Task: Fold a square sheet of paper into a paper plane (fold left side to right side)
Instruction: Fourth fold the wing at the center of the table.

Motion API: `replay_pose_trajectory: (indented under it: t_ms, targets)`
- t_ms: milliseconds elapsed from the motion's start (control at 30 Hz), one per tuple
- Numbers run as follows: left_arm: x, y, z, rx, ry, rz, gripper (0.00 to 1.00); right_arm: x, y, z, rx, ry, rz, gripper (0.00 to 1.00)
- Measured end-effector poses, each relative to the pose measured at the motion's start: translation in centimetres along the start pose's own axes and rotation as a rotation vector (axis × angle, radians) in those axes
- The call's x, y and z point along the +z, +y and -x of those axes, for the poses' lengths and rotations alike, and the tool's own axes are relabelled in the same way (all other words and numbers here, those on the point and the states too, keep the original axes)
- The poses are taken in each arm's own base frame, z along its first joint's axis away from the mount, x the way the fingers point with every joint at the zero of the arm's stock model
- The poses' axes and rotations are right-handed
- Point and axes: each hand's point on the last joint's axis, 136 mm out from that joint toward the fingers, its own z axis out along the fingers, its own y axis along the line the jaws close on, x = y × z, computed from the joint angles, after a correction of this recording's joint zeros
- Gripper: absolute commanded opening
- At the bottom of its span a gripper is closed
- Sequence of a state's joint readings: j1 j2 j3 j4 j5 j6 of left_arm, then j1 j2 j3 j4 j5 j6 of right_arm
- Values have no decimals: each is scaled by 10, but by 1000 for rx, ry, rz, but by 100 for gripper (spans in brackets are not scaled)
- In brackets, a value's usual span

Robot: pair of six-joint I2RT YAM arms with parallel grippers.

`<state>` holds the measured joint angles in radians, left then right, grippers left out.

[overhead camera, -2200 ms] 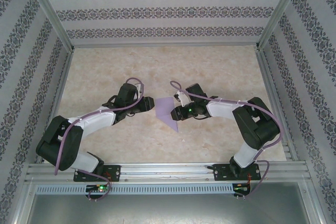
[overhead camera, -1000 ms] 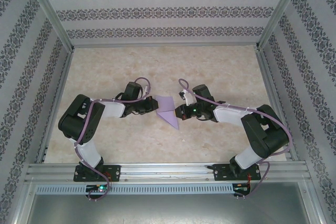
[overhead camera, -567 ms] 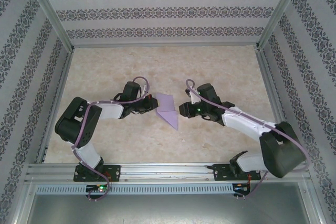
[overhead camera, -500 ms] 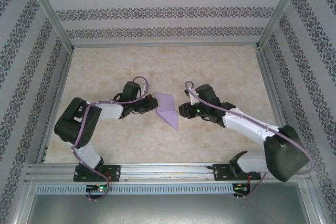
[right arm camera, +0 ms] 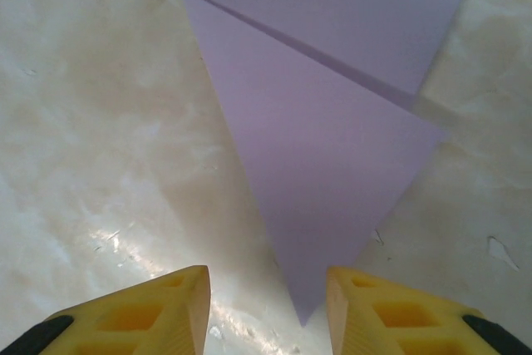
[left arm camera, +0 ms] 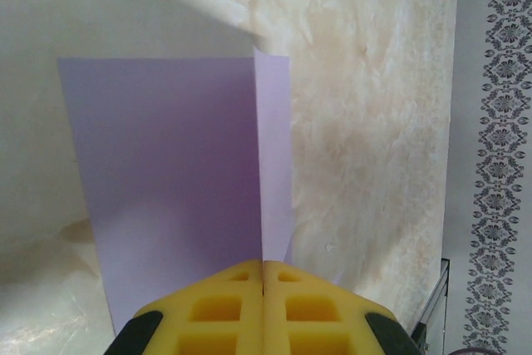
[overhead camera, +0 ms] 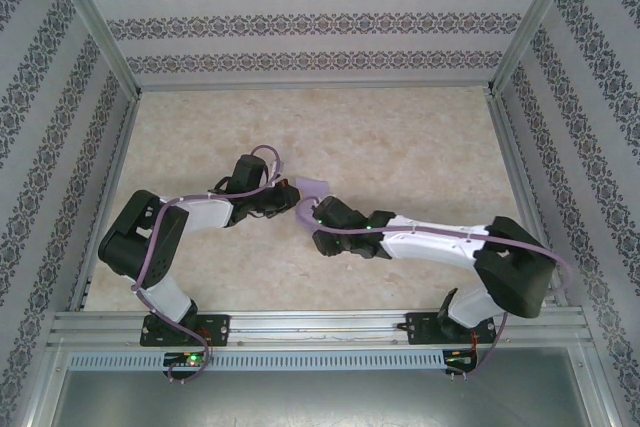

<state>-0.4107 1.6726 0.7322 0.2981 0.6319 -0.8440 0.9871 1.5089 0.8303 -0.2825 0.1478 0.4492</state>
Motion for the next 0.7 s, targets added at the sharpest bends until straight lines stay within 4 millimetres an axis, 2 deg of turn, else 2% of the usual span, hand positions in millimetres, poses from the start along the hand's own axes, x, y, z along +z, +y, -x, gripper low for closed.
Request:
replay_pose_trajectory:
  t_ms: [200,367,700]
  targets:
    - [0,-3,-2,4,5,-4,3,18,3,1,-42,13,-82,41]
    - [-1,-5,-2,5,4,-6,3,24,0,6,-50,9,-120,41]
    - [-3,-6,-3,3,6,-3,3,32,-6,-1,-68,34,-166,40]
